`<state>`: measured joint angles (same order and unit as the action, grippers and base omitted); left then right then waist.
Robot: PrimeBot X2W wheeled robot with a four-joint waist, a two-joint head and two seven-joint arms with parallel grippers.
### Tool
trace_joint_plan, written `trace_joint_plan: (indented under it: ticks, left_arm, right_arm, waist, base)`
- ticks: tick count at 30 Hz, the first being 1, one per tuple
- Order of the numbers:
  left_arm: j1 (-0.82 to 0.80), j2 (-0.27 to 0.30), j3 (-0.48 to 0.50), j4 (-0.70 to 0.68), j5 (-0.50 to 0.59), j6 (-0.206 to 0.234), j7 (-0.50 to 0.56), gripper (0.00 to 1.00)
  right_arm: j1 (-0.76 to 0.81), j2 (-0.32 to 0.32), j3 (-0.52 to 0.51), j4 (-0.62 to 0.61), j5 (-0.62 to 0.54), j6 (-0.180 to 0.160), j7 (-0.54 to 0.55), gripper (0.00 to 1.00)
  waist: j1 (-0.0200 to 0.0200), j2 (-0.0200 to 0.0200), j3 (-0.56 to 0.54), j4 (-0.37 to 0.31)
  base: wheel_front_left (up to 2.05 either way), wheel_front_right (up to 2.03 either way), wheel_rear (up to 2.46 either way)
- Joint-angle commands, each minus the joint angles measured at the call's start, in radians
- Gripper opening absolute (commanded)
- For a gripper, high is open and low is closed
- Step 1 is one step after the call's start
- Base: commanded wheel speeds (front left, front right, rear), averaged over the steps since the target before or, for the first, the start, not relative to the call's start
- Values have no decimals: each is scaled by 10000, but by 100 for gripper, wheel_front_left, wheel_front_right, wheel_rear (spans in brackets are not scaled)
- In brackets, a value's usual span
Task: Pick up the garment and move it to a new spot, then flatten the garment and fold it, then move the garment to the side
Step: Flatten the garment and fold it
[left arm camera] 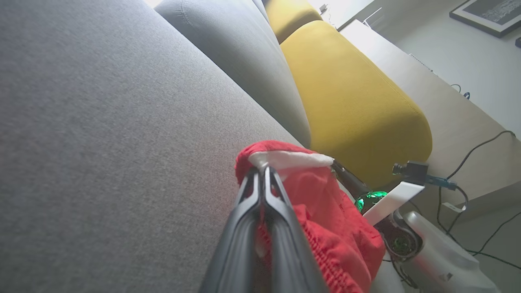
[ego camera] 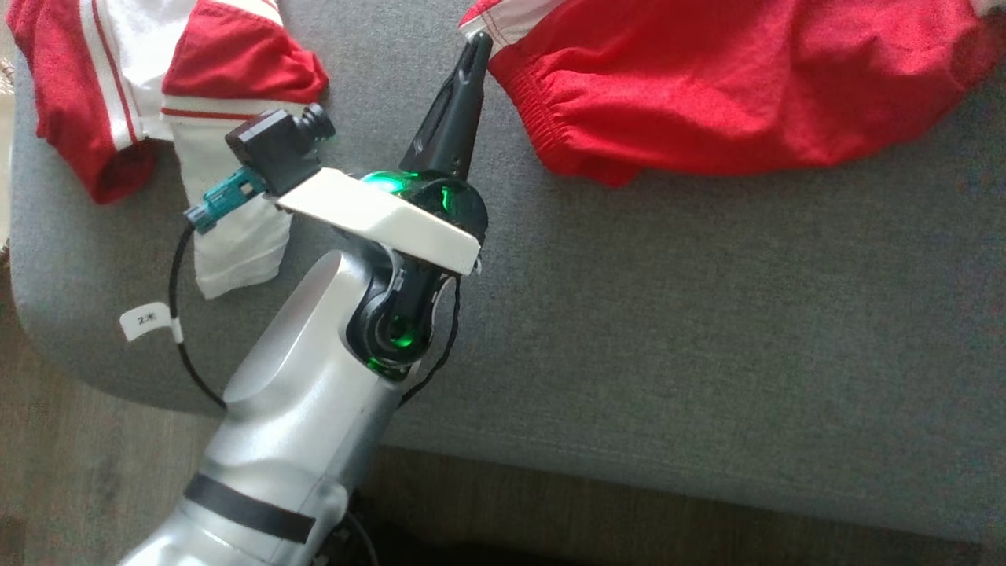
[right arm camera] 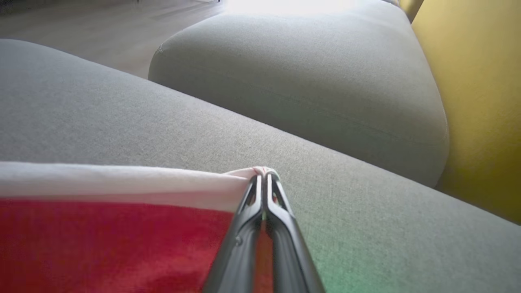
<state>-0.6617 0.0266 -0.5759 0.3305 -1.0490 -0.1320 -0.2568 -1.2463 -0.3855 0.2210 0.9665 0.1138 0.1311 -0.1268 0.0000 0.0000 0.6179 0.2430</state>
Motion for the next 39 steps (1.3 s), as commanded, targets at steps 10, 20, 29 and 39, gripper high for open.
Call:
trace_joint_plan:
  ticks: [10, 20, 29, 39]
  left_arm:
    - [86, 238, 672, 461, 197, 107, -49, 100]
    - [1199, 237, 1896, -1518, 3511, 1010, -49, 100]
    - [2845, 237, 1248, -3822, 5570, 1882, -49, 100]
    - [3106, 237, 631, -4316, 5739, 2275, -49, 100]
  right_arm:
    - [-571, 515, 431, 704, 439, -4, -1135, 100]
    - [128, 105, 1322, 490, 2977, -4, -101, 100]
    - [968, -836, 2194, 60, 4669, -4, 1999, 100]
    - [1433, -1309, 3061, 7, 5258, -4, 3651, 80]
  waist:
    - [0, 0, -253, -128]
    - [0, 0, -806, -403]
    - [0, 0, -1024, -159]
    - [0, 0, -990, 248]
  base:
    - [0, 0, 0]
    - [0, 0, 0]
    - [0, 0, 0]
    - [0, 0, 0]
